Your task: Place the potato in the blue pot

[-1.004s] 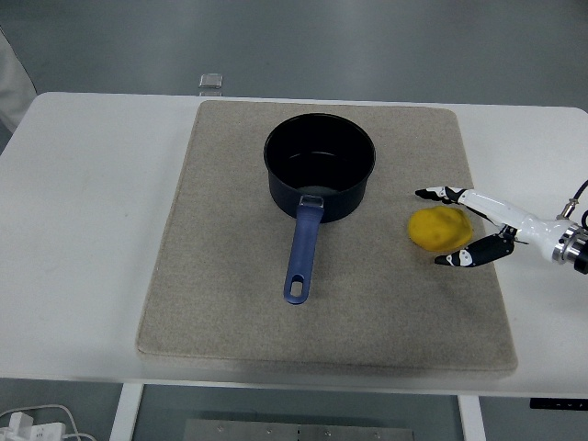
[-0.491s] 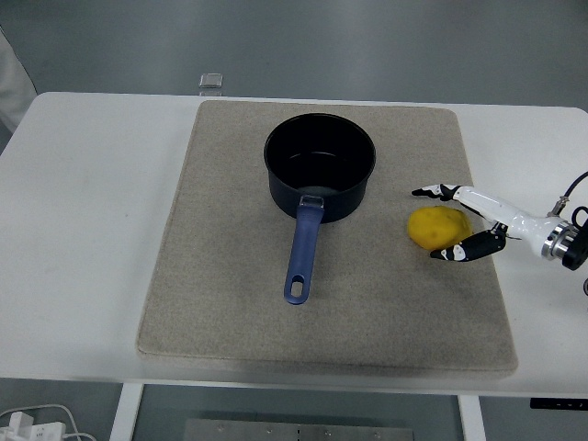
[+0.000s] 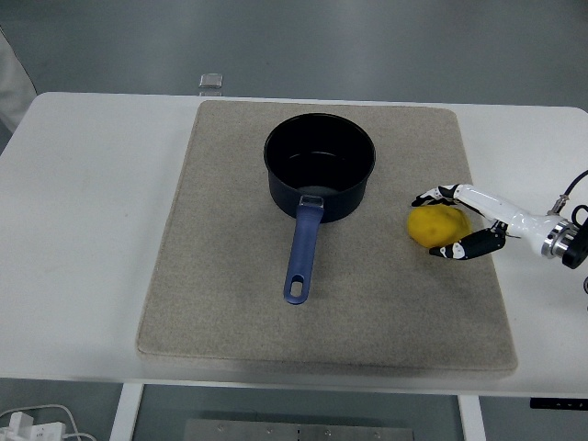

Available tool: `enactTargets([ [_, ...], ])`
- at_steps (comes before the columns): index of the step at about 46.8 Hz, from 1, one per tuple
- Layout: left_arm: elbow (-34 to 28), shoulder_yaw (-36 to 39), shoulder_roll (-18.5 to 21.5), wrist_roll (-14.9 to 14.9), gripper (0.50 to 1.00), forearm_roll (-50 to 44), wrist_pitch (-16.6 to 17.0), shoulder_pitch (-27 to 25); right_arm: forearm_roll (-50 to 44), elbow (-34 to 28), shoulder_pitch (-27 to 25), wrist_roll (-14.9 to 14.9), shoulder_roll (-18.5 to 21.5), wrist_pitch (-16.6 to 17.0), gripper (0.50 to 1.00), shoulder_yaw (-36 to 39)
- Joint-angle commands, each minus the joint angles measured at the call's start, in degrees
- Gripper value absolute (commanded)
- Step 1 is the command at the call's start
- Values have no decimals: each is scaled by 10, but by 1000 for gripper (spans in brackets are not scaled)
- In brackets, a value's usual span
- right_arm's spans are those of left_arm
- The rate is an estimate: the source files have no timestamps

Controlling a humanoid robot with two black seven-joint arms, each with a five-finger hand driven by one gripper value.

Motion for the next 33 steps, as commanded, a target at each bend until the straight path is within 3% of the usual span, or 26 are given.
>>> enactTargets([
  [1,0,0,0,0,1000,0,0,0,0,0,-1,0,0,1,500,0],
  [33,0,0,0,0,1000,0,0,0,4,0,21,-1,-10,7,500,7],
])
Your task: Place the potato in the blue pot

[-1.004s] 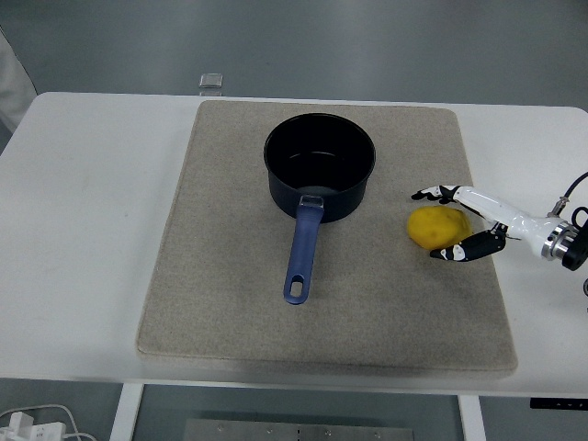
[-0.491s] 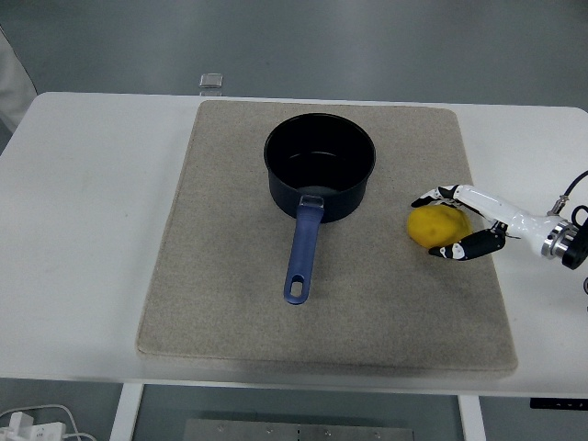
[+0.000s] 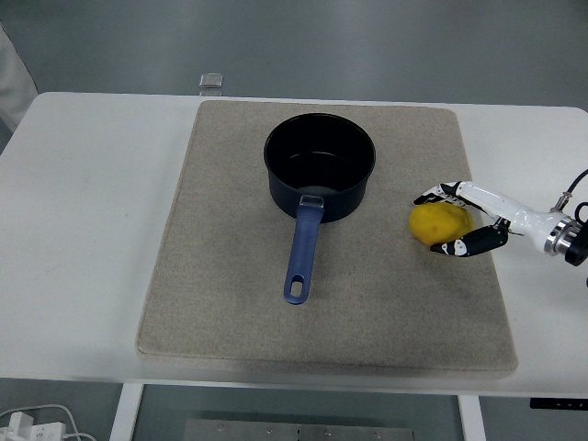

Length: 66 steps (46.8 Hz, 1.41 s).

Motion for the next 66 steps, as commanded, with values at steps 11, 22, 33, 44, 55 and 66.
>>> enactTargets([
  [11,0,0,0,0,1000,0,0,1,14,-3,98,0,-41,49,500,8],
  [22,0,0,0,0,1000,0,0,0,86,-17,176,-3,-62,85,500,5],
  [33,0,0,0,0,1000,-1,0,0,87,-16,187,-16,-45,79,500,7],
  [44,-1,0,0,0,1000,-1,0,0,95,-31,223,-46,56,77,500,3],
  [55,-1,0,0,0,1000,0,0,0,95,-135,241,-62,206,74,500,-6],
  [66,0,0,0,0,1000,0,0,0,95,-186,238,-62,269,76,500,-17],
])
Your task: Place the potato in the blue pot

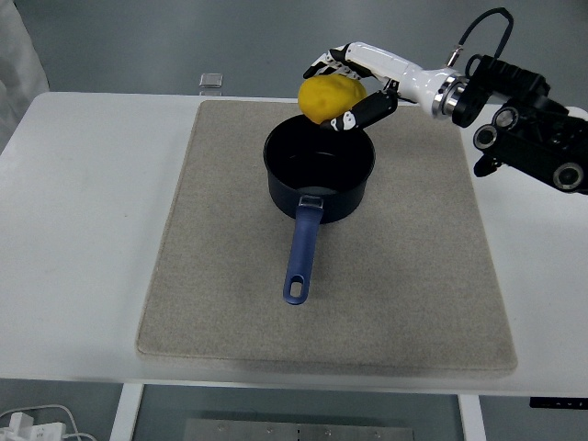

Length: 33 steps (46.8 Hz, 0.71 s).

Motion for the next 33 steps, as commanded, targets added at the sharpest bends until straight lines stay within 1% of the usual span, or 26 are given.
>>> enactTargets([
  [1,0,0,0,0,1000,-1,0,0,-1,-6,-3,0,10,-1,500,-1],
  [6,0,0,0,0,1000,-1,0,0,-2,-8,-11,0,11,-2,500,-3],
  [11,0,0,0,0,1000,0,0,1,-3,-17,-34,0,31,-3,500,-19],
  [18,0,0,0,0,1000,0,0,0,-4,-59,-53,-1,67,-7,500,-30],
  [23,0,0,0,0,1000,-1,0,1,-4,-85,-67,-1,83,-11,500,-30],
  [31,0,0,0,0,1000,0,0,0,-2,-85,-67,-2,87,-17,500,-29],
  [32,0,0,0,0,1000,-1,0,0,-1,-85,-67,-2,87,-17,581,-29],
  [33,0,0,0,0,1000,0,0,1,0,-85,-66,-2,87,-14,708,-29],
])
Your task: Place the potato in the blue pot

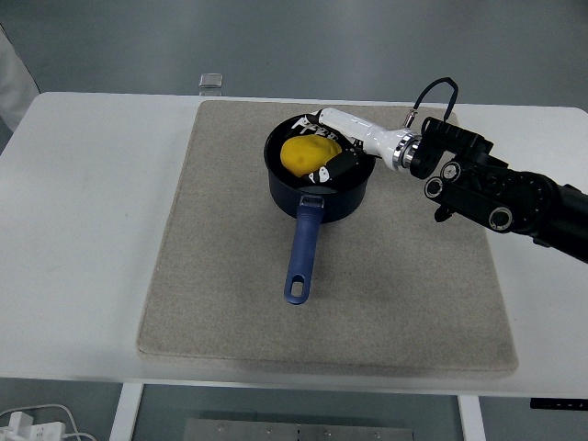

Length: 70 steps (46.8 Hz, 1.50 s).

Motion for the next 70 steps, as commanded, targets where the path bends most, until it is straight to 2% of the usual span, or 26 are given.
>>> enactTargets([
  [1,0,0,0,0,1000,0,0,0,2,0,1,0,0,3,899,-1],
  [2,0,0,0,0,1000,0,0,0,2,0,1,0,0,4,968,-2],
  [51,0,0,0,0,1000,0,0,1,3,0,6,0,-11,-1,964,9],
  [57,0,0,0,0,1000,0,0,0,16,0,14,-1,-38,0,964,22],
  [66,0,0,0,0,1000,0,0,0,109,0,21,-3,-87,6,964,57],
  [70,-1,0,0,0,1000,0,0,1,167,-3,31,-25,-112,7,964,59],
])
